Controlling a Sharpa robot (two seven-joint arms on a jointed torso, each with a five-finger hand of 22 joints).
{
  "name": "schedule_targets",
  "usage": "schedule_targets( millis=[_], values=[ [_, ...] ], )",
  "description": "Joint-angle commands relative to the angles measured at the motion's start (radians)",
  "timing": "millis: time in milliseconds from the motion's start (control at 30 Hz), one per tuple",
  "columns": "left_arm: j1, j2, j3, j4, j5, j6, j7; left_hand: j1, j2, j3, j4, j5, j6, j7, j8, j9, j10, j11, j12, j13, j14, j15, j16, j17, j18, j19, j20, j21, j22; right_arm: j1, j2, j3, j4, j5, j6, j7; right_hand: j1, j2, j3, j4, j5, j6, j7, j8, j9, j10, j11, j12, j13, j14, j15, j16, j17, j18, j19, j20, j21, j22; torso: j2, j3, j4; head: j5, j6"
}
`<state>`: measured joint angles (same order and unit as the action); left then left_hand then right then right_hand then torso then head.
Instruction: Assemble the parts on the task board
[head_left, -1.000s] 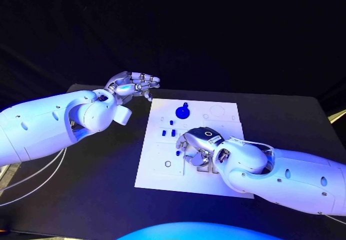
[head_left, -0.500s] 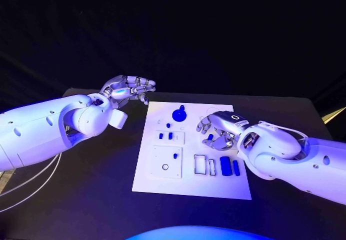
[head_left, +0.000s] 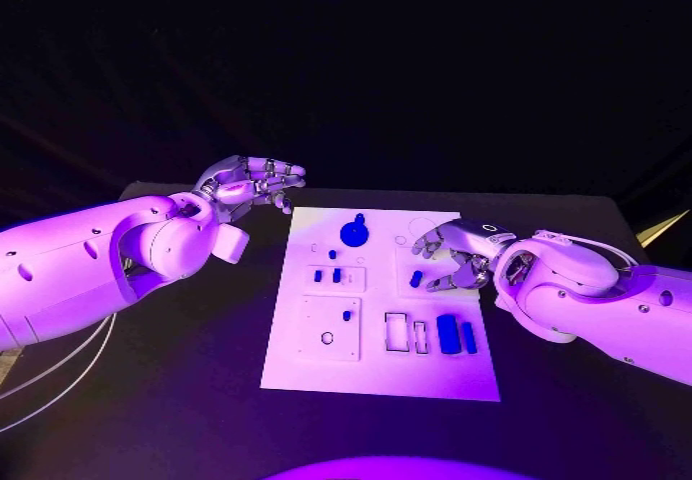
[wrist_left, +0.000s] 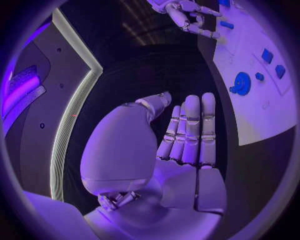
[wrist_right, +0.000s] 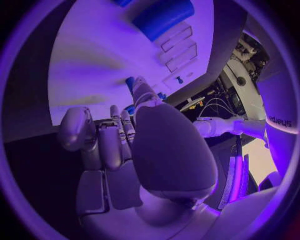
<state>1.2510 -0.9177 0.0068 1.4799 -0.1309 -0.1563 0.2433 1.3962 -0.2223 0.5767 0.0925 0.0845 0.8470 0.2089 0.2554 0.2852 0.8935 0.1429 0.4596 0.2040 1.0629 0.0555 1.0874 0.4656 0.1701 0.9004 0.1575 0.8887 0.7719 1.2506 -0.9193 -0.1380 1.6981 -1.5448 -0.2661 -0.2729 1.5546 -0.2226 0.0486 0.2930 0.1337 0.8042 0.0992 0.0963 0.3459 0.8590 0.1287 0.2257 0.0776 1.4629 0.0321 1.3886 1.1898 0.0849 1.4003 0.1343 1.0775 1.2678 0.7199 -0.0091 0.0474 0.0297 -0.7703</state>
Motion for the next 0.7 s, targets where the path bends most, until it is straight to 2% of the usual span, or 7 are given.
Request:
schedule_targets(
  millis=[33, 167, 200, 267, 333, 433, 700],
  values=[
    [0.001, 0.001, 0.0, 0.001, 0.005, 0.018, 0.008, -0.003, 0.006, -0.006, -0.002, -0.004, -0.008, -0.001, -0.006, -0.001, -0.004, -0.001, 0.004, -0.001, 0.001, 0.009, -0.006, -0.001, 0.014, 0.007, 0.003, -0.005, -0.002, -0.004, 0.008, -0.001, -0.008, 0.004, 0.077, 0.025, 0.0, 0.0, -0.012, 0.0, -0.008, -0.007, 0.003, -0.003, 0.001, 0.004, -0.004, 0.01, -0.002, 0.022, 0.003, 0.005, 0.002, 0.014, 0.006, -0.002, 0.0, 0.0, 0.001, 0.0002, 0.0005, -0.001, 0.0],
    [0.001, 0.001, 0.0, 0.001, 0.005, 0.019, 0.007, -0.003, 0.006, -0.006, -0.002, -0.004, -0.008, -0.001, -0.006, -0.001, -0.004, -0.001, 0.004, -0.001, 0.001, 0.009, -0.006, -0.001, 0.014, 0.007, 0.003, -0.005, -0.002, -0.011, 0.019, -0.003, -0.017, -0.003, 0.088, 0.023, 0.004, 0.025, -0.003, -0.003, -0.015, 0.014, 0.018, 0.008, 0.008, 0.04, -0.016, 0.043, 0.0, 0.027, -0.006, 0.009, 0.005, 0.011, 0.016, -0.01, 0.016, 0.01, 0.0, -0.0001, 0.0012, 0.001, -0.003],
    [0.001, 0.001, 0.0, 0.001, 0.005, 0.019, 0.007, -0.003, 0.006, -0.006, -0.002, -0.004, -0.008, -0.001, -0.006, -0.001, -0.004, -0.001, 0.004, -0.001, 0.001, 0.009, -0.006, -0.001, 0.014, 0.007, 0.003, -0.005, -0.002, -0.013, 0.023, -0.004, -0.019, -0.006, 0.087, 0.021, 0.005, 0.034, 0.005, -0.005, -0.019, 0.019, 0.026, 0.011, 0.01, 0.069, -0.024, 0.061, 0.003, 0.026, -0.013, 0.005, -0.002, 0.009, 0.022, -0.016, 0.026, 0.016, 0.0, -0.0003, 0.0015, 0.001, -0.003],
    [0.001, 0.001, 0.0, 0.0, 0.005, 0.018, 0.007, -0.003, 0.006, -0.006, -0.002, -0.004, -0.008, -0.001, -0.006, -0.001, -0.004, -0.001, 0.004, -0.001, 0.001, 0.009, -0.006, -0.001, 0.014, 0.007, 0.003, -0.005, -0.002, -0.016, 0.028, -0.005, -0.02, -0.011, 0.082, 0.02, 0.004, 0.039, 0.009, -0.007, -0.02, 0.013, 0.033, 0.007, 0.009, 0.086, -0.029, 0.069, 0.003, 0.027, -0.017, 0.003, -0.004, 0.009, 0.024, -0.02, 0.028, 0.017, 0.0, -0.0002, 0.0021, 0.002, -0.004],
    [0.001, 0.0, 0.0, -0.001, 0.005, 0.019, 0.006, -0.003, 0.006, -0.006, -0.002, -0.004, -0.008, -0.001, -0.006, -0.001, -0.004, -0.001, 0.004, -0.001, 0.001, 0.009, -0.006, -0.001, 0.014, 0.007, 0.003, -0.005, -0.002, -0.019, 0.033, -0.005, -0.021, -0.013, 0.07, 0.019, 0.006, 0.056, 0.031, -0.008, -0.026, 0.009, 0.048, 0.005, 0.009, 0.135, -0.042, 0.086, 0.004, 0.029, -0.028, 0.003, -0.004, 0.005, 0.034, -0.03, 0.045, 0.028, 0.0, -0.0004, 0.0014, 0.001, -0.004],
    [0.001, 0.0, 0.0, -0.001, 0.005, 0.02, 0.006, -0.003, 0.007, -0.007, -0.002, -0.004, -0.007, -0.001, -0.005, -0.001, -0.004, -0.002, 0.005, -0.001, 0.001, 0.008, -0.006, -0.001, 0.014, 0.007, 0.003, -0.006, -0.002, -0.021, 0.037, -0.006, -0.023, -0.014, 0.053, 0.018, 0.013, 0.078, 0.083, -0.007, -0.061, 0.05, 0.05, 0.026, 0.017, 0.199, -0.051, 0.073, -0.004, 0.033, -0.037, 0.005, -0.003, -0.001, 0.046, -0.039, 0.071, 0.046, 0.0, -0.001, 0.001, 0.001, -0.005],
    [0.001, -0.001, 0.0, -0.002, 0.005, 0.02, 0.005, -0.004, 0.007, -0.008, -0.001, -0.004, -0.006, -0.001, -0.005, -0.001, -0.004, -0.002, 0.005, -0.001, 0.001, 0.008, -0.006, -0.001, 0.014, 0.008, 0.003, -0.006, -0.003, -0.023, 0.044, -0.007, -0.029, -0.02, 0.024, 0.01, 0.004, 0.079, 0.193, -0.006, -0.066, 0.105, 0.044, 0.045, 0.018, 0.28, -0.059, 0.015, -0.011, 0.035, -0.045, 0.007, -0.004, -0.005, 0.055, -0.047, 0.091, 0.064, 0.0, -0.0006, 0.0002, 0.0, -0.006]
  ],
)
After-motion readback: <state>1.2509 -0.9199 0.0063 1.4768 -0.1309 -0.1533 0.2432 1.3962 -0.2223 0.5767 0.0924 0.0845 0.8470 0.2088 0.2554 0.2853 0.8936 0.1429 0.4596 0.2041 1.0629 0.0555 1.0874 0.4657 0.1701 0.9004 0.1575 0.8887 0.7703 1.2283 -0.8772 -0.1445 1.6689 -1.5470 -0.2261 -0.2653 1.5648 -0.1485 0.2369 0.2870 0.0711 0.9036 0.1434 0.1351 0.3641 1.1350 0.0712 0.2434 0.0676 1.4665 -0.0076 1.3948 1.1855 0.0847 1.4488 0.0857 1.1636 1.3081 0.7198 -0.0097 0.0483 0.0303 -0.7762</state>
